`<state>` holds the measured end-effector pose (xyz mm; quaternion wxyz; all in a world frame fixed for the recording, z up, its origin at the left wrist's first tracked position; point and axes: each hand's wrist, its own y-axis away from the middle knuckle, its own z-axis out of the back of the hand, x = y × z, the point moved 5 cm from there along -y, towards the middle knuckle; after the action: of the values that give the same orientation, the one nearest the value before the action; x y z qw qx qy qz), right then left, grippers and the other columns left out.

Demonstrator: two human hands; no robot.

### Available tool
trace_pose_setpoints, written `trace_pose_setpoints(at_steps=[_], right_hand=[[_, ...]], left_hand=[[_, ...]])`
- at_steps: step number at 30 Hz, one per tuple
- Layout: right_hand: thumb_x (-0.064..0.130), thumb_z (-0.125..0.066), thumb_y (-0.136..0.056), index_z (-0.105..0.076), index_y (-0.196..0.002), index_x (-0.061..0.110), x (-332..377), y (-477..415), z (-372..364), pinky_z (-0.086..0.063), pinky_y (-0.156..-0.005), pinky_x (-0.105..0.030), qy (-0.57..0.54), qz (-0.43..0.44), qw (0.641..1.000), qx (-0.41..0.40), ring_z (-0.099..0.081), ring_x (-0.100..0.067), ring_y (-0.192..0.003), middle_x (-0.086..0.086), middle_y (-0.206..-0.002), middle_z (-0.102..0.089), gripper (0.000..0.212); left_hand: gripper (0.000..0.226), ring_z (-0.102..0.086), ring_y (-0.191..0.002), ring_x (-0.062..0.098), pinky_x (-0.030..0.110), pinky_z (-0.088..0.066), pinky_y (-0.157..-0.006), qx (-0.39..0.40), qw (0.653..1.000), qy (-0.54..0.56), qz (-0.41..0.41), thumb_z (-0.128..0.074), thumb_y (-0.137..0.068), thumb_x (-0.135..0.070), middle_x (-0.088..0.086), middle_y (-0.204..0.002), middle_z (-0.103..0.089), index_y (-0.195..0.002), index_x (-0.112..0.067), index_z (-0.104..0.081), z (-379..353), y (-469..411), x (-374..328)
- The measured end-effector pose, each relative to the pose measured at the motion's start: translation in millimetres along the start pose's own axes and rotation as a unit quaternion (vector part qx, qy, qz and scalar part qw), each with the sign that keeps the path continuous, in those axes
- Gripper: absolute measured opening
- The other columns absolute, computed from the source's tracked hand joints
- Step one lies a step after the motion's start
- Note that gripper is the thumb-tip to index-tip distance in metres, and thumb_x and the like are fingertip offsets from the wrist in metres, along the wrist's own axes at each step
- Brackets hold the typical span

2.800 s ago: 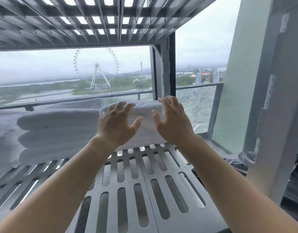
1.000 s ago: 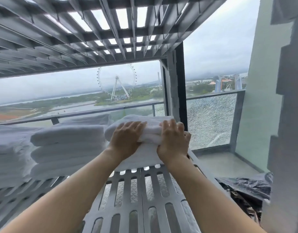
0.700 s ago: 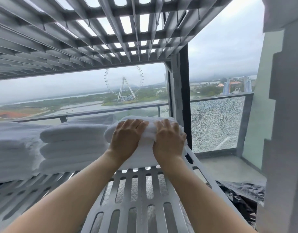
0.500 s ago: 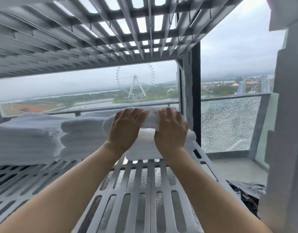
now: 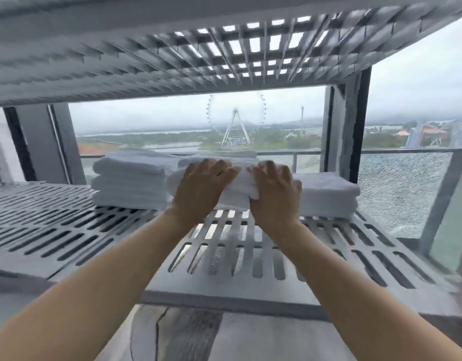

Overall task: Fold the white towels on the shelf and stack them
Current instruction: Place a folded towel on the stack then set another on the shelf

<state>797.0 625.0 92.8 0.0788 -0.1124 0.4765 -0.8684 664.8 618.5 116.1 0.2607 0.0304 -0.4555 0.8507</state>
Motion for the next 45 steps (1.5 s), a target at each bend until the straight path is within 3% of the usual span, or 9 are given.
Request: trace_pose_setpoints(at_steps=[7,10,14,18,24,29,34,41,45], right_hand=[[0.029,-0.062,-0.077,-0.050,-0.124,0.030,67,63,-35,-0.041,-0.087,-0.039,-0.052,-0.036,0.974,0.219,-0.043,-0.024,-0.115,0.001,-0.122,-0.046,0.048],[0.032,-0.060,-0.075,-0.047,-0.127,0.030,81,83,-30,-0.038,-0.095,-0.040,-0.049,-0.011,0.968,0.247,-0.037,-0.024,-0.121,0.000,-0.127,-0.042,0.053],[0.049,-0.069,-0.072,-0.050,-0.129,0.027,86,100,-16,-0.033,-0.104,-0.033,-0.130,-0.007,0.958,0.257,-0.034,-0.016,-0.126,0.003,-0.132,-0.042,0.064],[0.024,-0.069,-0.079,-0.052,-0.128,0.017,73,108,3,-0.026,-0.101,-0.014,-0.236,-0.110,0.953,0.154,-0.042,-0.012,-0.126,0.003,-0.134,-0.045,0.052],[0.030,-0.073,-0.076,-0.039,-0.139,0.017,58,112,-5,-0.026,-0.107,-0.019,-0.204,-0.112,0.946,0.224,-0.034,-0.012,-0.132,0.004,-0.144,-0.033,0.073],[0.027,-0.074,-0.075,-0.040,-0.139,0.019,65,99,-19,-0.029,-0.105,-0.023,-0.179,-0.092,0.947,0.250,-0.041,-0.018,-0.126,0.000,-0.141,-0.037,0.073],[0.019,-0.072,-0.072,-0.051,-0.122,0.021,79,86,-32,-0.036,-0.080,-0.023,-0.202,-0.103,0.954,0.194,-0.050,-0.021,-0.107,0.000,-0.124,-0.048,0.053],[0.020,-0.072,-0.072,-0.050,-0.114,0.024,169,66,-73,-0.034,-0.076,-0.025,-0.282,-0.038,0.936,0.205,-0.047,-0.018,-0.097,0.001,-0.117,-0.047,0.048],[0.023,-0.072,-0.073,-0.050,-0.113,0.025,232,57,-98,-0.033,-0.074,-0.024,-0.310,-0.008,0.928,0.208,-0.045,-0.014,-0.092,0.006,-0.112,-0.045,0.045]], left_hand=[[0.050,-0.043,-0.125,0.024,0.041,-0.040,-0.099,0.246,0.969,0.013,0.008,-0.044,-0.094,-0.020,-0.004,-0.141,-0.043,-0.142,-0.028,-0.034,-20,98,44],[0.059,-0.037,-0.130,0.020,0.041,-0.038,-0.103,0.289,0.956,0.050,0.012,-0.048,-0.091,-0.040,-0.008,-0.147,-0.033,-0.144,-0.034,-0.023,-26,127,50],[0.062,-0.032,-0.134,0.019,0.038,-0.035,-0.106,0.260,0.956,0.134,0.017,-0.041,-0.088,-0.059,-0.007,-0.149,-0.033,-0.143,-0.033,-0.028,-23,143,54],[0.047,-0.039,-0.131,0.018,0.034,-0.035,-0.105,0.229,0.954,0.188,0.043,-0.047,-0.092,-0.043,-0.008,-0.145,-0.040,-0.138,-0.033,-0.040,-16,140,55],[0.060,-0.038,-0.131,0.017,0.040,-0.033,-0.106,0.227,0.956,0.185,0.037,-0.058,-0.082,-0.051,-0.008,-0.144,-0.039,-0.137,-0.035,-0.040,-15,131,52],[0.048,-0.050,-0.115,0.023,0.037,-0.046,-0.089,0.242,0.959,0.137,0.059,-0.056,-0.083,-0.033,-0.002,-0.125,-0.052,-0.129,-0.025,-0.048,-22,116,44],[0.042,-0.049,-0.112,0.023,0.039,-0.050,-0.080,0.214,0.974,0.076,0.022,-0.056,-0.086,-0.022,0.000,-0.123,-0.049,-0.127,-0.020,-0.052,-12,111,57],[0.044,-0.044,-0.117,0.021,0.041,-0.047,-0.089,0.200,0.978,0.029,0.057,-0.054,-0.088,-0.020,-0.003,-0.126,-0.049,-0.132,-0.027,-0.051,24,157,144],[0.043,-0.044,-0.115,0.023,0.041,-0.047,-0.084,0.182,0.977,0.022,0.111,-0.056,-0.086,-0.015,-0.001,-0.122,-0.052,-0.127,-0.025,-0.057,45,187,197]])
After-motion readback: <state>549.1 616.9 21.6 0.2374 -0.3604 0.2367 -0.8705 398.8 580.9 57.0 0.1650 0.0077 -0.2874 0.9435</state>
